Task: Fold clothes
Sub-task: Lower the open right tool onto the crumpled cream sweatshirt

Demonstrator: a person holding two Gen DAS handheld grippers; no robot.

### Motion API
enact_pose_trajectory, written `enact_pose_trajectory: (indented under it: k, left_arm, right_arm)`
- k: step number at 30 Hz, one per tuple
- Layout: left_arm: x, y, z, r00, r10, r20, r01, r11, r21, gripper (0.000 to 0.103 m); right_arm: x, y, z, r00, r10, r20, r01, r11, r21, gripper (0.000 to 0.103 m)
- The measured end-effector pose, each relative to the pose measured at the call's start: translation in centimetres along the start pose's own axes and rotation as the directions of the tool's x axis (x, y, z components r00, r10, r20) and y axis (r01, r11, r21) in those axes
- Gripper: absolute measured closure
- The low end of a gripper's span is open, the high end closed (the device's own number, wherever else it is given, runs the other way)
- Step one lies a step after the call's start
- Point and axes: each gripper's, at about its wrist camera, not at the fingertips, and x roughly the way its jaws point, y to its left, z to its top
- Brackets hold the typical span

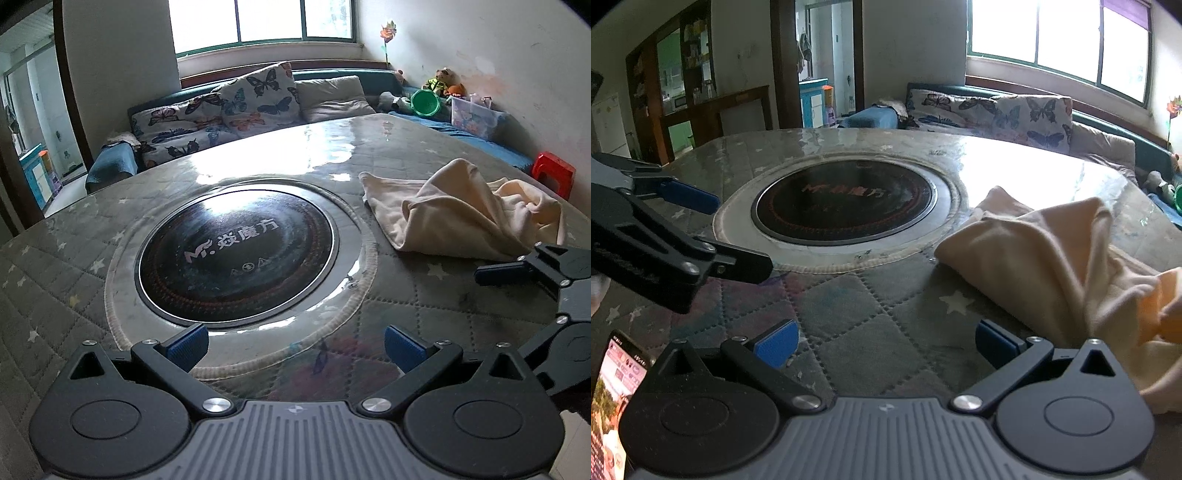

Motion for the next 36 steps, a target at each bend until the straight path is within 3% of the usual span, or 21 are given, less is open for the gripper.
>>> enact_pose_trajectory:
  k: [22,36]
  left_arm:
    - [-0.7,-3.8,1.0,1.0,-0.024,0.019,0.022,0.995,0.099,0.0]
    - [0.1,-5.1,2.6,0.999,-0.045,0.014,0.042,0.985,0.167,0.0]
  right_arm:
    - [-4.7,-1.7,-0.7,0.996,-0.076,0.04,0.076,0.997,-0.002,0.001]
    - [-4.9,-3.6,-0.5,0.994,-0.104,0.033,0.102,0.994,0.047,0.01]
